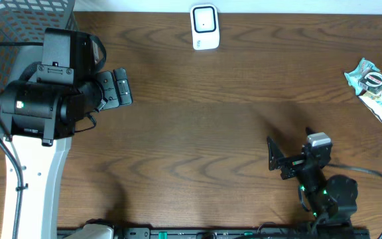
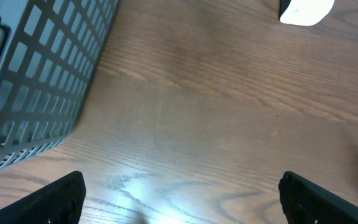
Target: Scan the item barcode
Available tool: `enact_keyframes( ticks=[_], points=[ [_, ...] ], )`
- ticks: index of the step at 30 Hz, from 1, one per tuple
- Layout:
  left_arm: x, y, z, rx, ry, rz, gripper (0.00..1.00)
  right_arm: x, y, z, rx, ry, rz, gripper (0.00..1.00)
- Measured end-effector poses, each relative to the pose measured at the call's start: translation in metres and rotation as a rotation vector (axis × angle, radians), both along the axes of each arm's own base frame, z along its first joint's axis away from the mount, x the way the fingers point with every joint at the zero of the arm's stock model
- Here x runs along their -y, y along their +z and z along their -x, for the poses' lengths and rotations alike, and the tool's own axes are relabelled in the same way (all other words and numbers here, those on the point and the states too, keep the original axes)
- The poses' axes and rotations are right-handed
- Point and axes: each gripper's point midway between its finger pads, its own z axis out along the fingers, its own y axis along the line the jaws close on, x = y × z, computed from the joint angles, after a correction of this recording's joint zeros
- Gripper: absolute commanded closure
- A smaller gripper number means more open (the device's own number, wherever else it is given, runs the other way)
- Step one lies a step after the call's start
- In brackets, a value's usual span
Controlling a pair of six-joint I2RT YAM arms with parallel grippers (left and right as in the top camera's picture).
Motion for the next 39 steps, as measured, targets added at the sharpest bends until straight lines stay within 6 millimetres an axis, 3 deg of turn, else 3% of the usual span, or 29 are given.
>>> enact_keyframes(
  ticks=[4, 10, 26, 35, 39],
  points=[
    [0.000, 0.000, 0.000, 0.000, 0.000, 0.000, 0.02, 0.001, -0.001, -0.002, 0.073, -0.008, -0.003, 0.01],
    [0.000, 0.000, 0.000, 0.000, 0.000, 0.000, 0.02, 0.006, -0.017, -0.003, 0.102, -0.035, 0.000, 0.01],
    [0.000, 0.000, 0.000, 0.000, 0.000, 0.000, 0.02, 0.015, -0.002, 0.001, 0.228, -0.088, 0.039, 0.01],
    [0.000, 0.000, 0.000, 0.000, 0.000, 0.000, 0.02, 0.022, -0.029, 0.000, 0.129, -0.120, 0.099, 0.01],
    [0.000, 0.000, 0.000, 0.000, 0.000, 0.000, 0.02, 0.026, -0.029, 0.000, 0.124, -0.146, 0.088, 0.01]
  ],
)
